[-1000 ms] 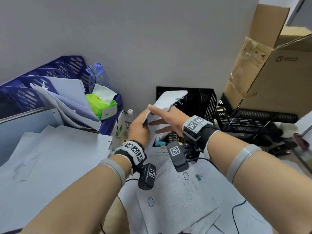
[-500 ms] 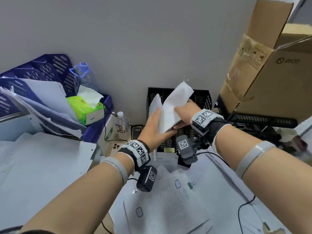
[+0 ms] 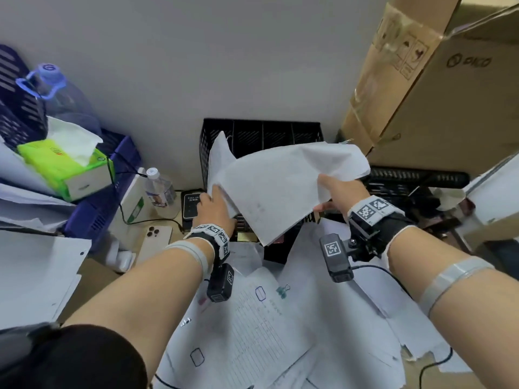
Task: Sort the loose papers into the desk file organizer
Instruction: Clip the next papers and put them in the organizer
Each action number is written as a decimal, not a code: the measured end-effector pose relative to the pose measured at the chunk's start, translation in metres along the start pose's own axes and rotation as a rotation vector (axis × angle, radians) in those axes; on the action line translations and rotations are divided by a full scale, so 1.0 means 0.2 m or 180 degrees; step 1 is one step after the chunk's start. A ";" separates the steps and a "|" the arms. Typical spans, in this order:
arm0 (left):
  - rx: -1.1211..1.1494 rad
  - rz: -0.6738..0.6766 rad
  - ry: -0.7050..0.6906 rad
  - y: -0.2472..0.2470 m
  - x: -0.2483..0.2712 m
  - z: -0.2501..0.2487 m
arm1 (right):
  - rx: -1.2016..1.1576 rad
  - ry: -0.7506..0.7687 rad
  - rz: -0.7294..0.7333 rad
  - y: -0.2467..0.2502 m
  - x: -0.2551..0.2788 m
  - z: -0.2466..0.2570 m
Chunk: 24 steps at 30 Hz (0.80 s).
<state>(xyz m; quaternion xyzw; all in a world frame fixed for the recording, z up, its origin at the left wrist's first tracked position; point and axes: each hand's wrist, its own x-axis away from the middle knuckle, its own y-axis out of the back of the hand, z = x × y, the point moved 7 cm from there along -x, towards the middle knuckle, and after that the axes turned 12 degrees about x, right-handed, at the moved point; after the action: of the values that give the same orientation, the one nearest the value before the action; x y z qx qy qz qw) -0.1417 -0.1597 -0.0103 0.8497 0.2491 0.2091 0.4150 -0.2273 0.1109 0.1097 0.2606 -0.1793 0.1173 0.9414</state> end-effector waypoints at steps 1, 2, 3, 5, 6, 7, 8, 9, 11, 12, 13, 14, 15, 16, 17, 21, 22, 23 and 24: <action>0.0050 -0.0183 0.0034 0.02 -0.01 0.01 | 0.0030 -0.0001 0.0054 0.00 0.01 -0.01; 0.0152 -0.0314 0.0113 0.04 -0.02 0.01 | 0.0045 0.0024 0.0117 -0.01 0.01 -0.01; 0.0247 -0.0365 0.0202 0.06 -0.04 0.02 | 0.0057 0.0057 0.0159 -0.02 0.02 0.00; 0.0351 -0.0326 0.0306 0.08 -0.07 0.06 | 0.0061 0.0149 0.0236 -0.04 0.04 0.02; 0.0361 -0.0196 0.0238 0.07 -0.08 0.07 | 0.0109 0.0186 0.0236 -0.05 0.04 0.03; 0.0350 -0.0013 0.0124 0.06 -0.09 0.07 | 0.0161 0.0232 0.0201 -0.05 0.04 0.04; 0.0309 0.0121 0.0045 0.05 -0.09 0.07 | 0.0177 0.0284 0.0163 -0.04 0.05 0.05; 0.0228 0.0196 0.0030 0.04 -0.09 0.07 | 0.0168 0.0358 0.0102 -0.03 0.05 0.07; 0.0034 0.0252 0.0106 0.00 -0.08 0.07 | 0.0112 0.0438 -0.0040 0.01 0.05 0.10; -0.0045 0.0227 0.0184 -0.01 -0.07 0.07 | 0.0085 0.0422 -0.0125 0.03 0.04 0.10; -0.0092 0.0174 0.0245 -0.02 -0.07 0.07 | 0.0086 0.0389 -0.0197 0.06 0.04 0.10; -0.0141 0.0083 0.0295 -0.03 -0.07 0.06 | 0.0101 0.0353 -0.0227 0.07 0.04 0.09; -0.0155 -0.0029 0.0327 -0.03 -0.06 0.04 | 0.0097 0.0309 -0.0226 0.08 0.03 0.07; -0.0123 -0.0109 0.0379 -0.03 -0.07 0.04 | 0.0068 0.0259 -0.0227 0.09 0.03 0.04; -0.0040 -0.0185 0.0420 -0.03 -0.08 0.04 | 0.0033 0.0217 -0.0241 0.09 0.03 0.02; 0.0325 -0.0284 0.0458 -0.01 -0.10 0.09 | 0.0045 0.0136 -0.0307 0.11 0.03 -0.03; 0.0324 -0.0205 0.0451 -0.01 -0.11 0.10 | 0.0057 0.0119 -0.0320 0.11 0.03 -0.03; 0.0285 -0.0115 0.0437 -0.01 -0.11 0.11 | 0.0077 0.0117 -0.0343 0.12 0.04 -0.03; 0.0203 -0.0054 0.0411 -0.01 -0.11 0.11 | 0.0108 0.0131 -0.0391 0.13 0.05 -0.03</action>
<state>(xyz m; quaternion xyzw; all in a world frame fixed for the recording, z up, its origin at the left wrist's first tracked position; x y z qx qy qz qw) -0.1478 -0.1850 -0.0278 0.8451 0.2891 0.2519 0.3726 -0.2256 0.1365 0.1205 0.2845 -0.1416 0.0677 0.9457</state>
